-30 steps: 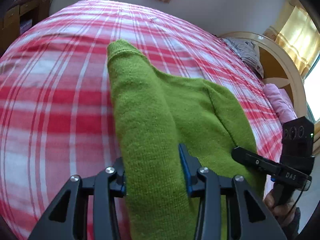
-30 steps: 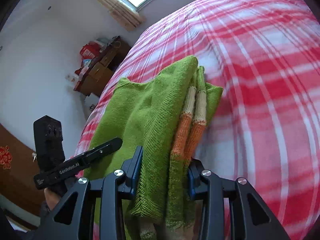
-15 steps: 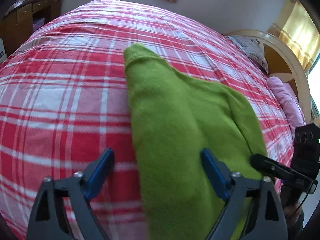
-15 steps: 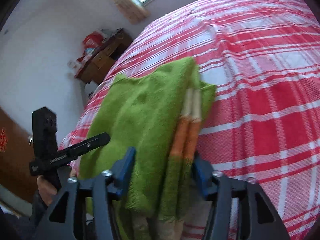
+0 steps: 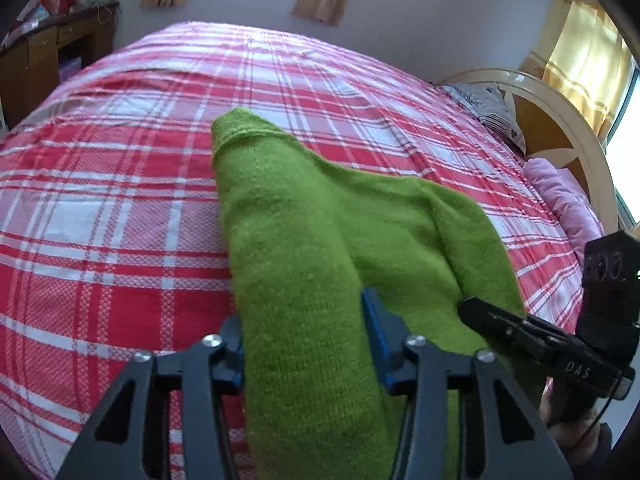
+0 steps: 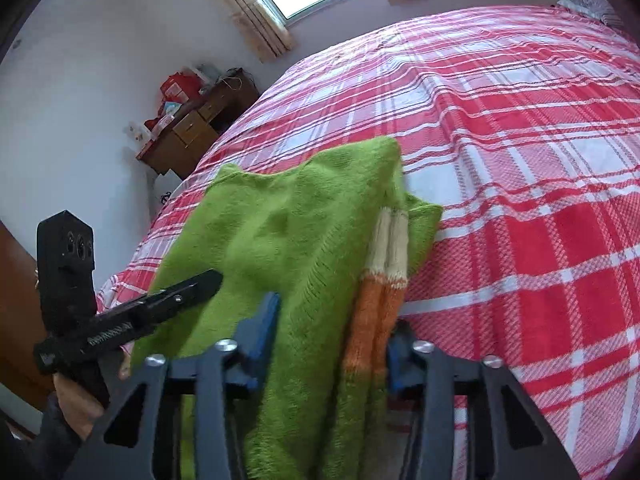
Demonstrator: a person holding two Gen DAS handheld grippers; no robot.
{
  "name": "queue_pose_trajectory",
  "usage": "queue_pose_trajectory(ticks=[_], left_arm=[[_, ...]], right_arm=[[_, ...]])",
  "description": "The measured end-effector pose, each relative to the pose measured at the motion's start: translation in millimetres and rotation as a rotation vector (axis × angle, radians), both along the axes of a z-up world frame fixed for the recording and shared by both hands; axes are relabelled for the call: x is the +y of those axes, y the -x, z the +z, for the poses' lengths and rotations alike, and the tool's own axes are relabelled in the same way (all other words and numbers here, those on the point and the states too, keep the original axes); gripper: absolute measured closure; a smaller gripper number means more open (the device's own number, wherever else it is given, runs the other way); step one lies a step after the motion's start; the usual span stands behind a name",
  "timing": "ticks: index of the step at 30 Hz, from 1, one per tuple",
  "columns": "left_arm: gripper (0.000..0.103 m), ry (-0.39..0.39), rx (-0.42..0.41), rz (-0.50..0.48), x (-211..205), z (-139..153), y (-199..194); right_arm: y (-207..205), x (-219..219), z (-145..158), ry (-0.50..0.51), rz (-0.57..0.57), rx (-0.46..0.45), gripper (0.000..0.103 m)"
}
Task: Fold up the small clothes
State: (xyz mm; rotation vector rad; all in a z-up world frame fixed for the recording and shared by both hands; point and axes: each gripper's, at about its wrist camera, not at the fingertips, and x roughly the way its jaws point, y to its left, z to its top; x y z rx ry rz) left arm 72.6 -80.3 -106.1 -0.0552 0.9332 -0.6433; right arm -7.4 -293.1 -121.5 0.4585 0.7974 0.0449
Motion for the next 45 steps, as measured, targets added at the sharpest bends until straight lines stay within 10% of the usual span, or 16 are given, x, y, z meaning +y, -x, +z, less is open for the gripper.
queue_pose_trajectory(ticks=[12,32,45], left_arm=[[0.069,0.001,-0.063,0.11,48,30,18],[0.069,-0.033,-0.166,0.488,215,50,-28],[0.07,-0.196,-0.219,0.598,233,6,-129]], right_arm=[[11,61,48,0.06,0.078,-0.105,0.069],[-95,251,80,0.083,0.467,-0.228,0.07],[-218,294,28,0.241,0.467,-0.252,0.071]])
